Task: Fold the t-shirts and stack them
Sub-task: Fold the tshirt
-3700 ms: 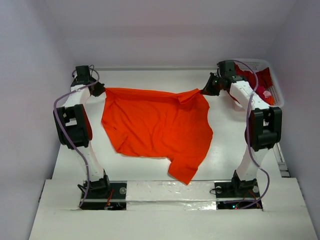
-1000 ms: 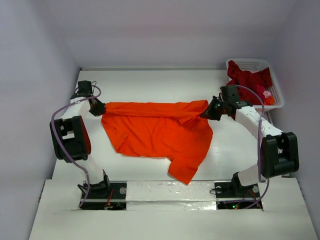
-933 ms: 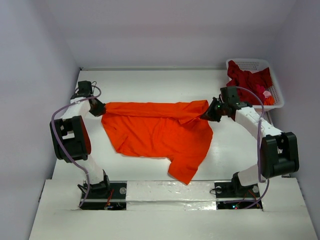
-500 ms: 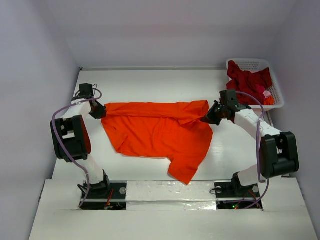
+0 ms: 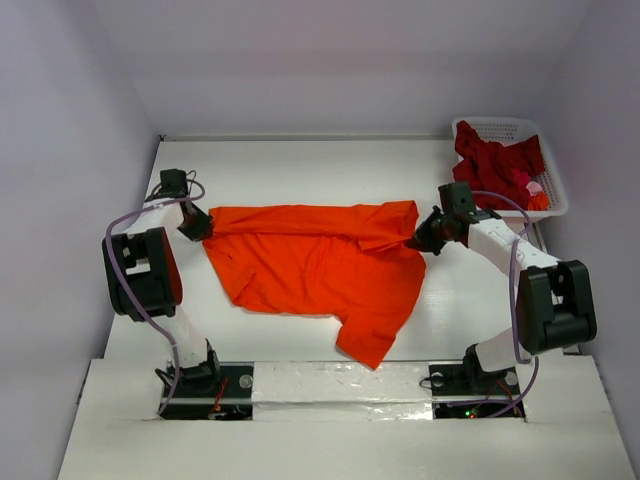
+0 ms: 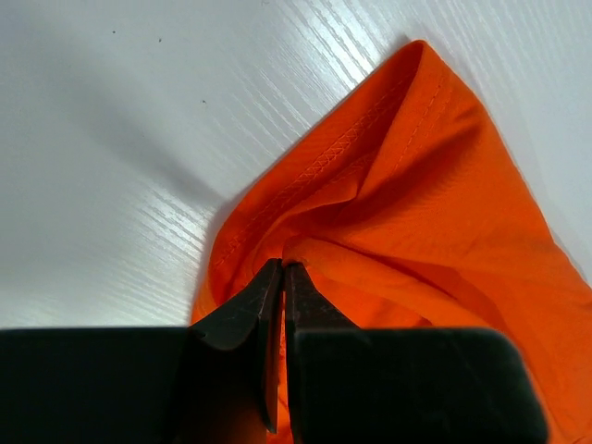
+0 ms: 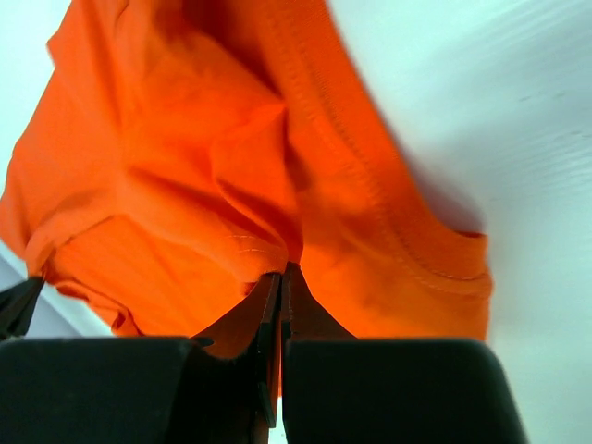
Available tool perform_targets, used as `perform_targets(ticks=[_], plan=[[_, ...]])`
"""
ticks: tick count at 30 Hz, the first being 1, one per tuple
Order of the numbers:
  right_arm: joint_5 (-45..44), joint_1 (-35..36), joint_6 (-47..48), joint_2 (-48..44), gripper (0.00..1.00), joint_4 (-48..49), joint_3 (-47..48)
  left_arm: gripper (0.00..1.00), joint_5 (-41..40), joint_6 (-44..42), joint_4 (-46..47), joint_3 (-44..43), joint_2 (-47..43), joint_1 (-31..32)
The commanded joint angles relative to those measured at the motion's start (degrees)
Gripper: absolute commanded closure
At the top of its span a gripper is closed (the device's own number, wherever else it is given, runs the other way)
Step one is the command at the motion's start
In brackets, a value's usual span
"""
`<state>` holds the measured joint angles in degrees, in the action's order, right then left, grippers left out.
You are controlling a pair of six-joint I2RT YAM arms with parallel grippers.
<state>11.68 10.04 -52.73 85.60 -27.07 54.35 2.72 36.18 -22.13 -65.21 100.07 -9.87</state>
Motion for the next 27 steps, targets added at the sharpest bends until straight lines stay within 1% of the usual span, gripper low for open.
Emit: perform_targets(ticks=[1, 5, 8, 11, 13, 14, 15, 16, 17, 18, 19, 20, 21, 22, 23, 24, 25, 27], plan=[[-4.8, -1.1, -1.1, 0.4, 1.00, -1.8, -0.7, 1.00, -1.4, -1.1, -0.3, 0.2, 0.6, -0.4], [-6.8, -1.8, -1.6, -0.2, 1.00, -3.2, -0.7, 1.00, -1.8, -1.2, -0.3, -0.2, 0.9, -0.9], [-10.6, -2.3, -2.2, -1.8, 1.00, -4.7, -0.6, 1.00, -1.8, -1.3, -0.5, -0.4, 1.4, -0.9], [-11.5, -2.9, -2.5, -3.0, 1.00, -5.5, -0.6, 0.98, -2.0, -1.4, -0.5, -0.6, 1.4, -1.5], [-11.5, -2.9, -1.9, -2.5, 1.00, -5.8, -0.3, 0.94, -2.2, -1.4, -0.7, -0.8, 1.5, -1.5], [-11.5, -2.9, -1.9, -2.3, 1.00, -5.8, -0.2, 0.89, -2.3, -1.5, -0.8, -0.9, 1.4, -1.5], [-11.5, -2.9, -1.7, -2.0, 0.93, -5.9, 0.0, 0.85, -2.2, -1.5, -0.8, -0.9, 1.3, -2.0], [-11.5, -2.9, -1.7, -1.8, 0.83, -5.9, 0.0, 0.82, -2.2, -1.5, -0.9, -0.9, 1.1, -2.0], [-11.5, -2.9, -1.6, -1.7, 0.68, -5.7, 0.1, 0.75, -2.2, -1.5, -1.1, -0.9, 0.9, -2.0], [-11.4, -2.9, -1.4, -1.7, 0.35, -5.7, 0.1, 0.70, -2.2, -1.5, -1.2, -1.0, 0.7, -2.5], [-11.3, -2.9, -1.3, -1.9, 0.23, -5.8, 0.2, 0.65, -2.2, -1.5, -1.2, -0.9, 0.4, -2.5], [-11.4, -2.9, -1.4, -2.1, 0.13, -6.0, 0.4, 0.53, -2.2, -1.5, -1.5, -1.0, 0.1, -2.5], [-11.5, -2.9, -1.2, -2.5, 0.01, -6.2, 0.5, 0.46, -3.0, -1.5, -1.7, -1.1, -0.5, -2.5], [-11.5, -2.9, -1.1, -2.8, 0.00, -6.4, 0.8, 0.41, -4.1, -1.5, -1.9, -1.3, -0.8, -3.0], [-11.5, -2.9, -1.0, -3.7, 0.00, -6.7, 0.8, 0.31, -4.3, -1.5, -2.6, -1.5, -1.2, -3.1], [-12.4, -2.9, -0.8, -4.1, 0.00, -7.4, 1.1, 0.28, -4.4, -1.6, -2.9, -2.0, -2.2, -3.1], [-13.1, -2.9, -0.4, -4.6, 0.00, -7.6, 1.4, 0.27, -4.6, -1.7, -3.2, -2.4, -2.9, -3.1], [-13.0, -2.9, 0.1, -6.2, 0.00, -8.5, 2.1, 0.35, -4.3, -2.4, -4.2, -3.6, -5.2, -3.1]])
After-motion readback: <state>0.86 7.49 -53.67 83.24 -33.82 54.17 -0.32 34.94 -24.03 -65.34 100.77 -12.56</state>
